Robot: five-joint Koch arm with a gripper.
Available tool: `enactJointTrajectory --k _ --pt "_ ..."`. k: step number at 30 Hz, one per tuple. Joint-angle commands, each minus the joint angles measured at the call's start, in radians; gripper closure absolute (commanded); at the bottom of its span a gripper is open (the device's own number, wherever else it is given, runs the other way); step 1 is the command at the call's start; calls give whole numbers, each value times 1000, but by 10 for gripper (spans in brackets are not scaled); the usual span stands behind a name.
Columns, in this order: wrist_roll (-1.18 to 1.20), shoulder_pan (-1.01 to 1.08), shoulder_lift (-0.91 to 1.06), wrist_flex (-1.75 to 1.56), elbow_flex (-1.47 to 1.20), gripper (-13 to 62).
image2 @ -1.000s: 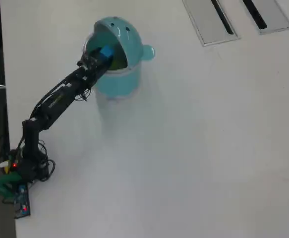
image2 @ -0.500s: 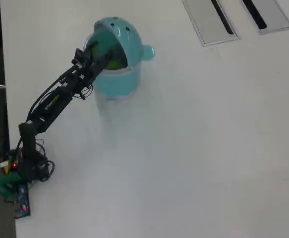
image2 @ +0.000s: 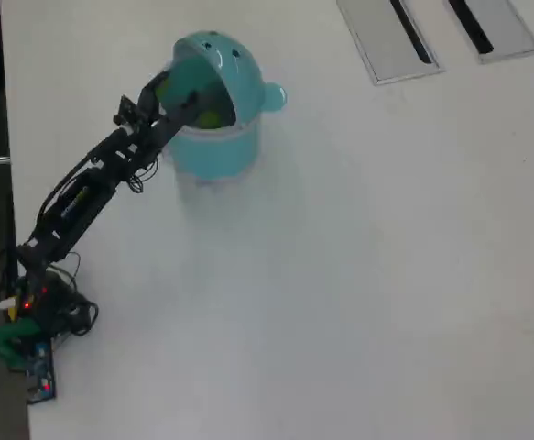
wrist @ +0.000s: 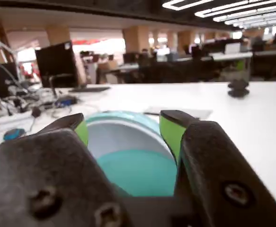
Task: Grasp RGB lego blocks and put them in the bin one by one.
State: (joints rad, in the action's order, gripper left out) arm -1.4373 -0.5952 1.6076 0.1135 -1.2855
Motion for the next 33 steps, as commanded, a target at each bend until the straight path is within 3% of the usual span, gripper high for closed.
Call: enactJointTrajectory --k 1,23,33 --pt "5 11 72 5 29 216" --pt "163 118 382 38 -196 215" --pt "298 204 500 31 -337 166"
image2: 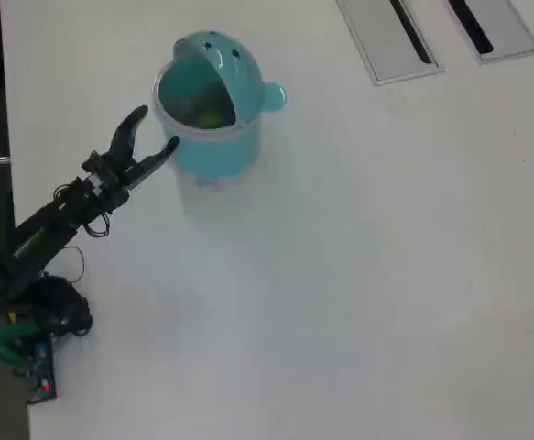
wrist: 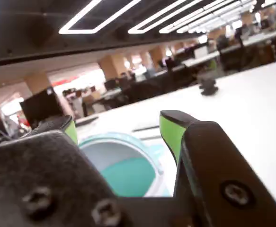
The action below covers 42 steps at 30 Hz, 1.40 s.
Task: Grasp RGB lego blocks and put them in the bin one by one.
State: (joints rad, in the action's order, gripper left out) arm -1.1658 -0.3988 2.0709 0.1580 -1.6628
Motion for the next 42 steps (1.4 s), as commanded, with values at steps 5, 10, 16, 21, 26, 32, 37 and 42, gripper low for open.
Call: enactJointTrajectory --k 5,10,16,21,26,32,37,42 --pt "118 40 87 -23 -29 163" --pt "179 63 137 -178 -173 162" --pt "219 67 201 -307 -308 163" --pt "268 81 259 -311 -376 163" --pt "319 106 288 -351 -456 163" --pt "390 173 291 -512 -589 163" --pt "466 232 291 -584 -684 163" --pt "528 270 291 -699 -808 164"
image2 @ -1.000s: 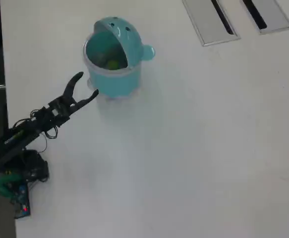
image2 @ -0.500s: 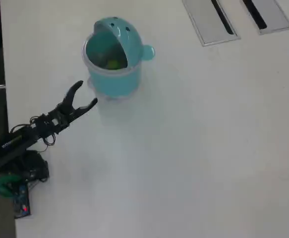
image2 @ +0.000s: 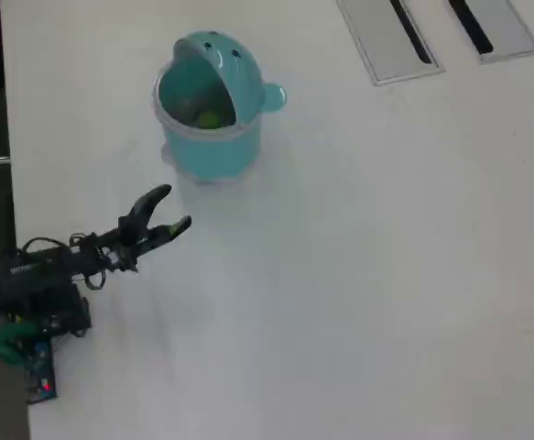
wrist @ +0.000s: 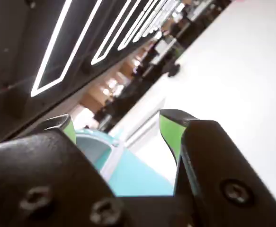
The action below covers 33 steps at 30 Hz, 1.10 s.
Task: Grasp RGB lego blocks and put them in the bin one by one.
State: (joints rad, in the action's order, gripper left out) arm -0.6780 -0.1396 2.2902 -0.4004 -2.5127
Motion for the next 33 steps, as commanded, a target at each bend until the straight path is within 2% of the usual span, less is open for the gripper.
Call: enactJointTrajectory --k 1,11,33 --pt "57 18 72 -149 25 164" --pt "218 49 74 -324 -195 166" --pt "575 55 77 -439 -526 182"
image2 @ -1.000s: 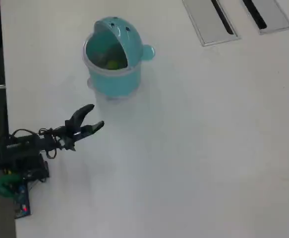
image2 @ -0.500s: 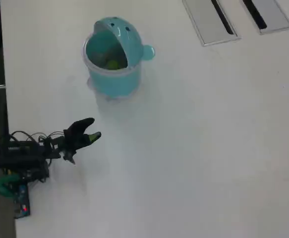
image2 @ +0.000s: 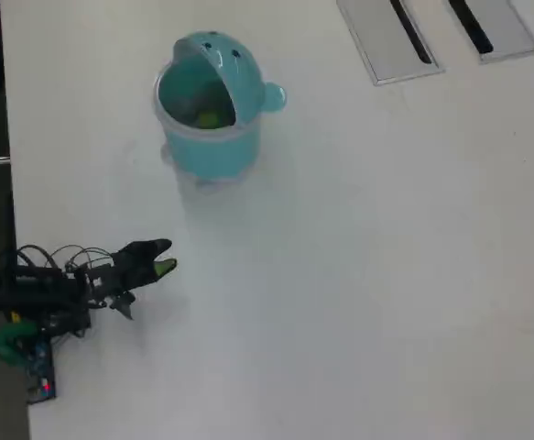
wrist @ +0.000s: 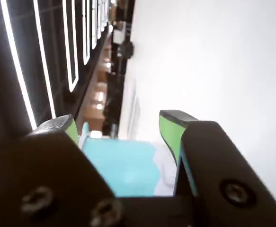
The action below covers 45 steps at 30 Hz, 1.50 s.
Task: Grasp RGB lego blocks and put them in the bin one by one.
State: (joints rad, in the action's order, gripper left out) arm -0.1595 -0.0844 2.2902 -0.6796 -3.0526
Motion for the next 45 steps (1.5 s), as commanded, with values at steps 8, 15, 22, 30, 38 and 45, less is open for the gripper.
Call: enactJointTrajectory --k 8,15,22,30,38,45 --pt "126 -2 78 -167 -74 180" --pt "129 0 78 -141 -118 178" --pt "130 6 78 -23 -118 161" --pt "129 26 77 52 -118 162" --pt "123 54 72 160 -118 161" --pt "117 55 72 268 -118 149"
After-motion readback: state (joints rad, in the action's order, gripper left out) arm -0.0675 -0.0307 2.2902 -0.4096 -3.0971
